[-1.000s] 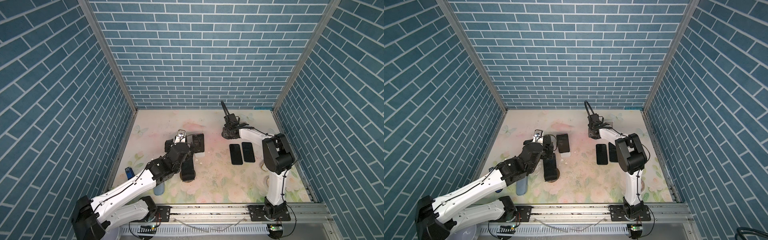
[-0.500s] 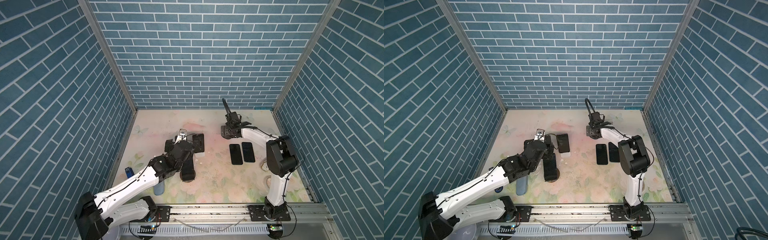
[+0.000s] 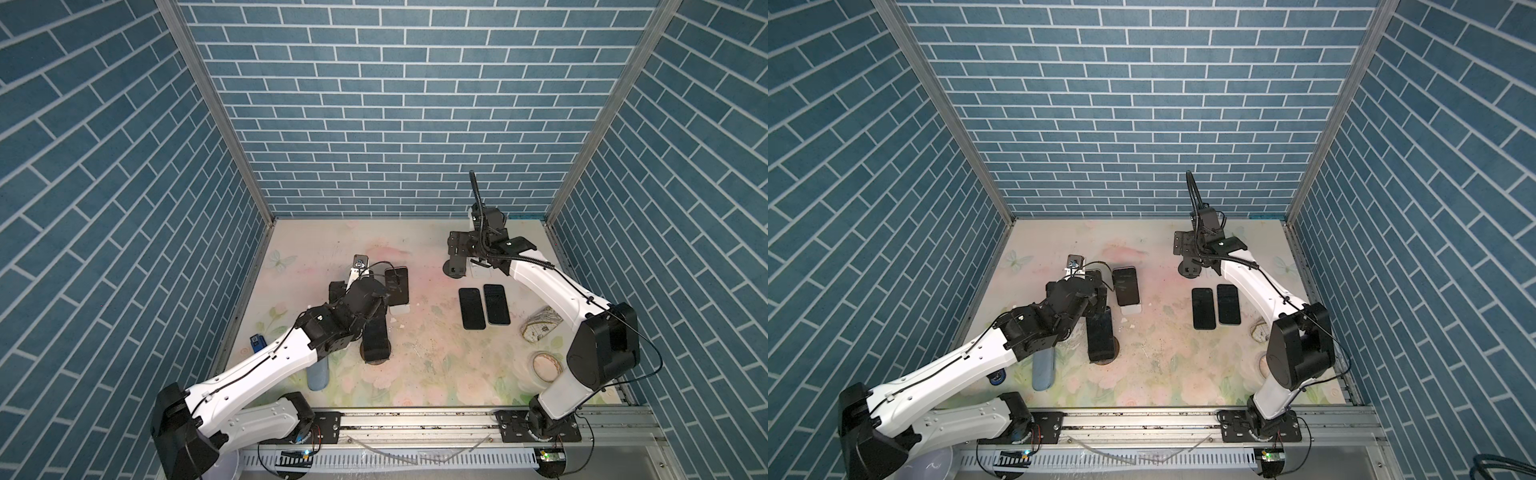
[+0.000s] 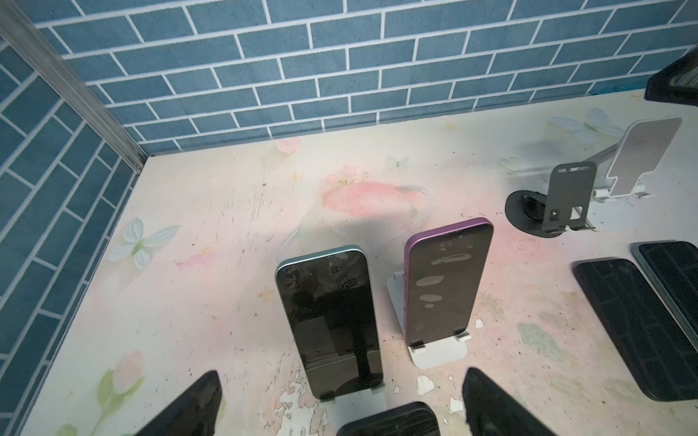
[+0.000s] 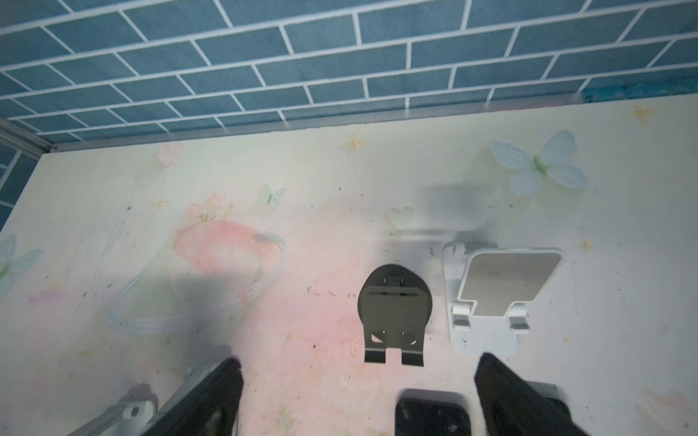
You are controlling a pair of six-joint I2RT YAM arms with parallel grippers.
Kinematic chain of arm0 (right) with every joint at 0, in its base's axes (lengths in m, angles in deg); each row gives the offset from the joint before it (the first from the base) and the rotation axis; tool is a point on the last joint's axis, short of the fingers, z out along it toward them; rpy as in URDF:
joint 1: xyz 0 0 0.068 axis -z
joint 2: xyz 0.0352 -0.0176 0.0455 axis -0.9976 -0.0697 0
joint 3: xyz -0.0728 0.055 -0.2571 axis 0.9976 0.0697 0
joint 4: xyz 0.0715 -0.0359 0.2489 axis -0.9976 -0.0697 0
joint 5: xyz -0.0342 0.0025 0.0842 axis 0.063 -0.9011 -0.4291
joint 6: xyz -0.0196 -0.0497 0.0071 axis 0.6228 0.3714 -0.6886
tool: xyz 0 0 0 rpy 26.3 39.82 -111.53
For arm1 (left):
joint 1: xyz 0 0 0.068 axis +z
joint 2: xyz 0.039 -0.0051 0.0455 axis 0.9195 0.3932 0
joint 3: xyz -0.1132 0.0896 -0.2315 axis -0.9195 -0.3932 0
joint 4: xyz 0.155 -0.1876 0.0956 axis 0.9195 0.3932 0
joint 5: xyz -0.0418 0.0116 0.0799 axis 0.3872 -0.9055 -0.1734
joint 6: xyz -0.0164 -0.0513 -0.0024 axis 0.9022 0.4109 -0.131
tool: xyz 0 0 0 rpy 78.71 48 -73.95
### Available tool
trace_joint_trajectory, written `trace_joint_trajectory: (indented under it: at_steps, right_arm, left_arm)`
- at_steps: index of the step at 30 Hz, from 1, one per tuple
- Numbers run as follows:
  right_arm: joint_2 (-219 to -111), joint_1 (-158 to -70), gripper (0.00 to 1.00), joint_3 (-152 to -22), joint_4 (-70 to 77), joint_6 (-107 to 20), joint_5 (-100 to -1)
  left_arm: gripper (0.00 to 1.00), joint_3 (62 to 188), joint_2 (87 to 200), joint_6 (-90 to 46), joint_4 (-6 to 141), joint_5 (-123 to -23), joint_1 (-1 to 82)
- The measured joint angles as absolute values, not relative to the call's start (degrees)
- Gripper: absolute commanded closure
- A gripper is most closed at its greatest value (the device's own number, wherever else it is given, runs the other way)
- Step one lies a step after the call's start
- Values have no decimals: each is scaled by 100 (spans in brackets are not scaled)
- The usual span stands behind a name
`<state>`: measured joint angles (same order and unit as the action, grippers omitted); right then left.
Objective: Remove the phone from the phone stand
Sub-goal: 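Reach the left gripper toward the silver-edged phone while the right gripper withdraws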
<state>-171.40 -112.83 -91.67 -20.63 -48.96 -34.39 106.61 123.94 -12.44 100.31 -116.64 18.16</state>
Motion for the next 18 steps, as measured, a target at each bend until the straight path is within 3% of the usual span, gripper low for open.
trace_joint_trajectory:
  at_steps: [8, 18]
  right_arm:
    - [-17138, -11283, 4, -8920, -2078, -5195, -3719]
    - [-16679, -11283, 4, -8498, -2083, -5281, -3601]
  left_arm:
    - [0, 11050, 12517, -289, 11242, -11642, 1667]
    - [0, 11043, 12514, 144, 11709, -11607, 1578]
